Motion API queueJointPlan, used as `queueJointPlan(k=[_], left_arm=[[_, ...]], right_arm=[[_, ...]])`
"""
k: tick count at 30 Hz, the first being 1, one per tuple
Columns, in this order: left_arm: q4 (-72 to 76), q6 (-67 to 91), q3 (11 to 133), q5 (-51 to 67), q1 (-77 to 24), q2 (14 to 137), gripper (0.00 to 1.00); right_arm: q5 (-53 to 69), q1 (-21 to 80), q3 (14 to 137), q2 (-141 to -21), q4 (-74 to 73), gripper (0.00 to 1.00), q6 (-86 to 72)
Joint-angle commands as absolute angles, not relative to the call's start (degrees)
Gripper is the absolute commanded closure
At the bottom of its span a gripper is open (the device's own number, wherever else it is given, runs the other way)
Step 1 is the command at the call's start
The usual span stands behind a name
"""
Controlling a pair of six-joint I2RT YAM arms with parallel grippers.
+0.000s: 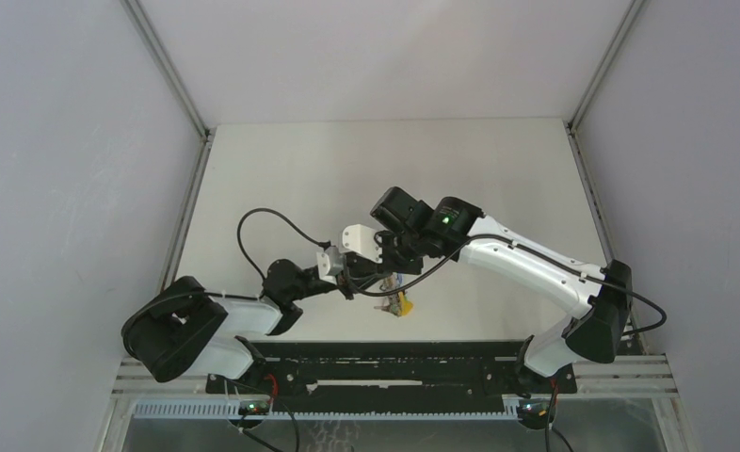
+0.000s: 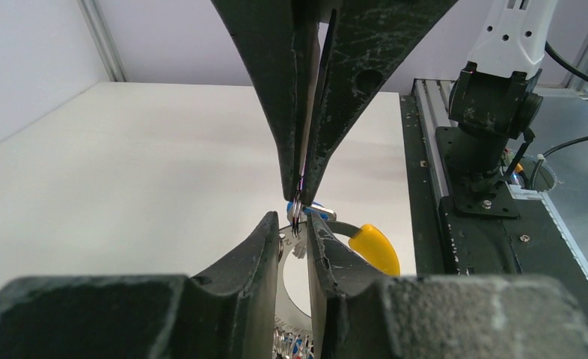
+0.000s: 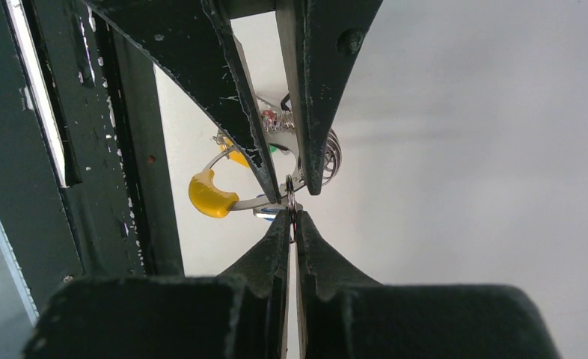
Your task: Put the keys on the keyring
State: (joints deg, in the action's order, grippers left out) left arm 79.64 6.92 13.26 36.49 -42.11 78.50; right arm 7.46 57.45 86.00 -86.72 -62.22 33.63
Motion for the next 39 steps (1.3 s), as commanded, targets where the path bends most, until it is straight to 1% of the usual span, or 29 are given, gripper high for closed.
queueJointPlan(k=[1,5,11,15,16,19,20,24,27,32,35,39], left_arm=[[82.8,6.6,16.4,37.3,-42.5,78.3,0.76],[82.8,6.9,16.3,37.6,-42.5,77.4,0.77],[82.8,7.1,16.2,37.5,-42.5,76.6,0.86],[82.8,7.4,16.2,38.2,-42.5,76.5,0.98],[82.8,7.3,16.1,38.2,-42.5,76.3,0.99],[82.8,6.9,15.5,37.7,-42.5,75.6,1.00],[82.8,6.8,15.3,37.2,-42.5,75.4,1.00],[82.8,5.9,14.2,35.0,-42.5,74.5,1.00],[82.9,5.8,13.8,34.6,-42.5,73.6,1.00],[82.9,5.9,13.4,34.5,-42.5,72.7,1.00],[83.1,5.9,13.2,34.5,-42.5,72.2,1.00],[83.1,6.1,13.4,35.1,-42.5,71.6,1.00]], right_arm=[[8.9,57.3,86.7,-84.3,-59.1,1.00,34.3],[8.8,57.3,86.4,-84.6,-59.2,1.00,34.3],[8.7,57.6,86.2,-84.9,-59.5,1.00,34.5],[8.8,57.6,85.7,-85.3,-59.5,1.00,34.3],[8.9,57.6,85.7,-85.3,-59.5,1.00,34.2],[9.9,57.1,85.3,-84.6,-59.0,1.00,33.8],[10.5,56.9,85.1,-84.0,-58.7,0.97,33.4],[13.8,54.1,82.5,-79.8,-55.5,0.81,31.1],[17.4,51.7,78.7,-76.2,-52.9,0.75,29.8],[25.1,45.9,70.1,-68.5,-43.4,0.74,25.9],[31.3,41.9,63.7,-63.2,-34.6,0.74,22.8],[35.1,40.2,57.1,-59.9,-25.8,0.73,21.2]])
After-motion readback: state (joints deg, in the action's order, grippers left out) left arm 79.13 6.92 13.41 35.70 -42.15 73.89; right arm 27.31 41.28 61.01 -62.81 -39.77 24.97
